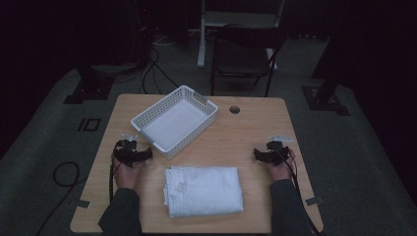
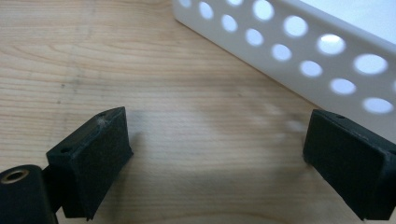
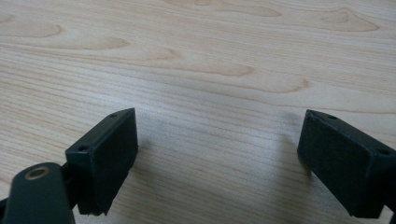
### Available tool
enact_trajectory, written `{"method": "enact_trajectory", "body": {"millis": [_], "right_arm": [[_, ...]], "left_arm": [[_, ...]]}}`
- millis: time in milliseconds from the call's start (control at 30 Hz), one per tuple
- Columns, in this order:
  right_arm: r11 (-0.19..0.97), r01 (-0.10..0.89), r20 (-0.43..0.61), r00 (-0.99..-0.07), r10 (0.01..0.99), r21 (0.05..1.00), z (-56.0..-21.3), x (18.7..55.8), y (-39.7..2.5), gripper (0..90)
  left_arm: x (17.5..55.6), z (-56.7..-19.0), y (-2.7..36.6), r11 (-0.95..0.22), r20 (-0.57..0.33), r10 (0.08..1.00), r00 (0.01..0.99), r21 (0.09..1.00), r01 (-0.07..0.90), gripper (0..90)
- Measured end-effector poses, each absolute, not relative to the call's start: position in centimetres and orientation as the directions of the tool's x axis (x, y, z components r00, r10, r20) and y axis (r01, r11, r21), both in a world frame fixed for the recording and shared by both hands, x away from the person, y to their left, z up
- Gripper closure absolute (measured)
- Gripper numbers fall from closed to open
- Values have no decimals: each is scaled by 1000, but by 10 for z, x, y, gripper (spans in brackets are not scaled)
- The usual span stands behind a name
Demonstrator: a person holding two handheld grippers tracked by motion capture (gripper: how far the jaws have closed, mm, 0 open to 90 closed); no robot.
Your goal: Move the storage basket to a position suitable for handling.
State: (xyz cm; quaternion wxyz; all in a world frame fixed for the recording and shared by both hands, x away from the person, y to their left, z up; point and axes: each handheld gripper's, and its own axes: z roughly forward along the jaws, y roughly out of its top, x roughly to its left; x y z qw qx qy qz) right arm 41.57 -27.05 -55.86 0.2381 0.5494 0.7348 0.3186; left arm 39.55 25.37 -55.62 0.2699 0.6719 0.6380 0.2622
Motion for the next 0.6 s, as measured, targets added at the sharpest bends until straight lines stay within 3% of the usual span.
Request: {"method": "enact_trajectory", "body": {"millis": [133,167,200,600], "right_arm": [[195,655,0,-286,958,730,-559,416,-271,121],[195,655,0,-285,958,730,-559,416,-271,121],[196,655,0,-286,958,730,-559,416,-271,121],[183,657,0,-269,963,732,-559,415,-269,133]], "left_arm": [[394,-554,255,-28,6,999,33,694,719,106],[391,-550,254,-28,7,999,31,681,731,254],[391,-549,255,-28,6,999,33,680,733,281],[389,-547,260,-26,1,999,35,686,727,486]]}}
